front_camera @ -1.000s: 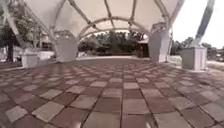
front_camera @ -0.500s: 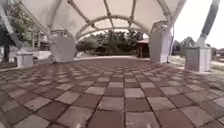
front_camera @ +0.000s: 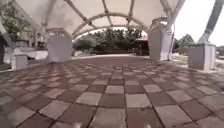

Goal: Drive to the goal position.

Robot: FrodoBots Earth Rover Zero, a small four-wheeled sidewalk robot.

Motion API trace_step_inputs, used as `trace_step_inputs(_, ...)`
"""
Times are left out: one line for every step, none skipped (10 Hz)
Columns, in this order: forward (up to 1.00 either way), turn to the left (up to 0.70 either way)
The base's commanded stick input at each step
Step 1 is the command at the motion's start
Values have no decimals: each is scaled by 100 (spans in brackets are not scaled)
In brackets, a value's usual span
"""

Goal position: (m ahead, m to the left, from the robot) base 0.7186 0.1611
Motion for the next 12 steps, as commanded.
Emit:
trace_step_inputs(70, 0)
trace_step_inputs(70, 0)
trace_step_inputs(70, 0)
trace_step_inputs(70, 0)
trace_step_inputs(70, 0)
trace_step_inputs(70, 0)
trace_step_inputs(70, 0)
trace_step_inputs(70, 0)
trace_step_inputs(70, 0)
trace_step_inputs(70, 0)
trace_step_inputs(70, 0)
trace_step_inputs(70, 0)
